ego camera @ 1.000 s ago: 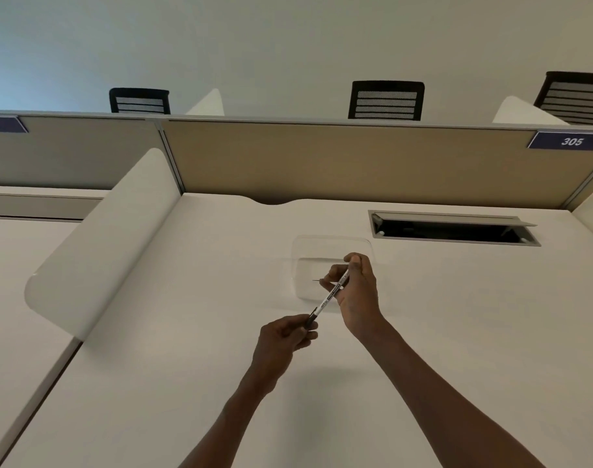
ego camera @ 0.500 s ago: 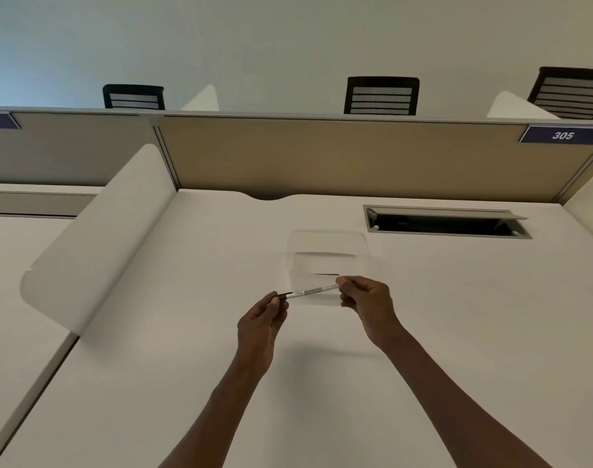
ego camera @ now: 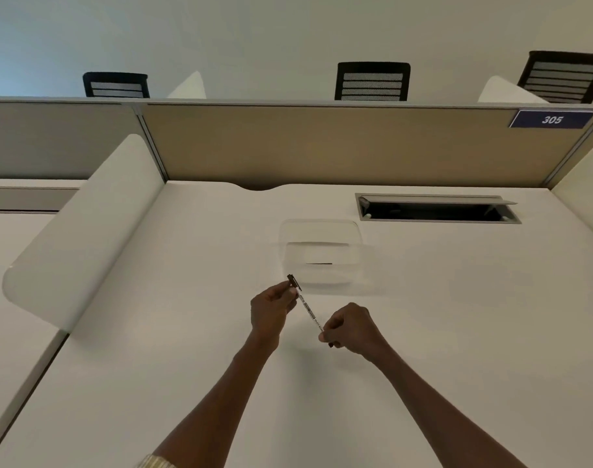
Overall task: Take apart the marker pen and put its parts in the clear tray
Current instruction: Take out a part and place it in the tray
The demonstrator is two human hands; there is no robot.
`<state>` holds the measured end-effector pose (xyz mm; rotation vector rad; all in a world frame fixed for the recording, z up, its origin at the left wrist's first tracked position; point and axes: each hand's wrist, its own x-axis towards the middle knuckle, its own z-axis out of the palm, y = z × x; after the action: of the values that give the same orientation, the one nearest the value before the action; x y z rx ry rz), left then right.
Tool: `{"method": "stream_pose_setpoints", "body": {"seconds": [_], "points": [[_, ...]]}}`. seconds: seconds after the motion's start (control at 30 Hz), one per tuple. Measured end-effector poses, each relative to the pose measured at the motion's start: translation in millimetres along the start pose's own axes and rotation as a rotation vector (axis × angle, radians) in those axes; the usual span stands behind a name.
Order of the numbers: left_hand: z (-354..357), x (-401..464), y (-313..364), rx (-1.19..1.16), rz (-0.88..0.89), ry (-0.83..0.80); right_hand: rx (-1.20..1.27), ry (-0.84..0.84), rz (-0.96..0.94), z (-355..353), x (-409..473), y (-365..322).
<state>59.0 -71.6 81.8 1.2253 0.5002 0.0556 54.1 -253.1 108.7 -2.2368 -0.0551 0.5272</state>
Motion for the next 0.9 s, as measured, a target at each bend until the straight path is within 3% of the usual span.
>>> {"method": "stream_pose_setpoints", "body": {"seconds": [0.1,0.23,0.43,0.6,0.9], "points": [[-1.7,-2.5,-16.8,0.326,0.067,0.025,0.004,0.043,0.074,14.4,-1.7,3.8],[-20.5,-9.9,-37.4,0.823,0.288,0.005,-0.021,0.092,0.151,29.8,-3.5,7.1],[-48.8,-8.9,-62.8,1.191,0.396,-0.165,-0.073,0.146,0.203,44.0,-1.5,8.8],[-56.8,-6.1,-71.8,1.351,0.425,-0.183,-0.114,0.173,0.215,50.7,0.1,10.8],[-60.4,-3.0,-75.4,1.417,0.41,-0.212,-0.163,0.188,0.169,66.0,1.2,14.2]]}}
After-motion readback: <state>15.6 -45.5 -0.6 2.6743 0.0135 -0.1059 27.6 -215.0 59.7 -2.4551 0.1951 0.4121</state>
